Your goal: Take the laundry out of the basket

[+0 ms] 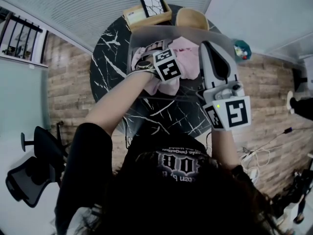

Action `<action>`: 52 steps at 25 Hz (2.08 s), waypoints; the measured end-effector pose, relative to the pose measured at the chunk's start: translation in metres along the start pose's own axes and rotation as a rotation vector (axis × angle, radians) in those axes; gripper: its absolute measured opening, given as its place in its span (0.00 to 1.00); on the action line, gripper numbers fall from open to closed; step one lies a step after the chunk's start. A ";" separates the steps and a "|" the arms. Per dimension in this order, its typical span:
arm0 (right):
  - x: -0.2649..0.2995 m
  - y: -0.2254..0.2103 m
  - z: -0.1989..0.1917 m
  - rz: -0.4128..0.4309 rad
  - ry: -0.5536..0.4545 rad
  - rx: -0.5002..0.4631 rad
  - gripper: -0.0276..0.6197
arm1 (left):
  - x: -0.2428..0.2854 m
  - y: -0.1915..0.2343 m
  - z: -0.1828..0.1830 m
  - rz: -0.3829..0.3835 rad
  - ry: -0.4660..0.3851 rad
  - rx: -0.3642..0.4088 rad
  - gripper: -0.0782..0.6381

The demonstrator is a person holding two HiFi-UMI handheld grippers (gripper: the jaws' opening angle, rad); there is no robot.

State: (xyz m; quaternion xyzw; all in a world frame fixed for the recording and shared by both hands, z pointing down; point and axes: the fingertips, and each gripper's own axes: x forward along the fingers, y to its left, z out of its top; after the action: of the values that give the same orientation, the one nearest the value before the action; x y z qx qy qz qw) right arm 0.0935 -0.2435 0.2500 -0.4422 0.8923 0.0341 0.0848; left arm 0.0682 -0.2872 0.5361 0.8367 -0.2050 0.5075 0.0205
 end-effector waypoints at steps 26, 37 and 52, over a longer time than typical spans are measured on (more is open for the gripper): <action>-0.007 -0.015 -0.011 -0.030 0.027 0.007 0.09 | 0.050 -0.012 -0.030 -0.113 0.196 0.040 0.93; -0.007 -0.021 -0.011 -0.041 0.022 0.005 0.09 | 0.056 -0.022 -0.039 -0.135 0.239 0.099 0.87; -0.015 -0.025 -0.010 -0.056 0.017 0.010 0.09 | 0.051 -0.026 -0.036 -0.154 0.242 0.177 0.70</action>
State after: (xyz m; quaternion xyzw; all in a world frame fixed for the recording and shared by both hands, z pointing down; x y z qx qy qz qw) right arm 0.1207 -0.2484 0.2631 -0.4670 0.8803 0.0233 0.0802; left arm 0.0683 -0.2715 0.6018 0.7812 -0.0906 0.6176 0.0101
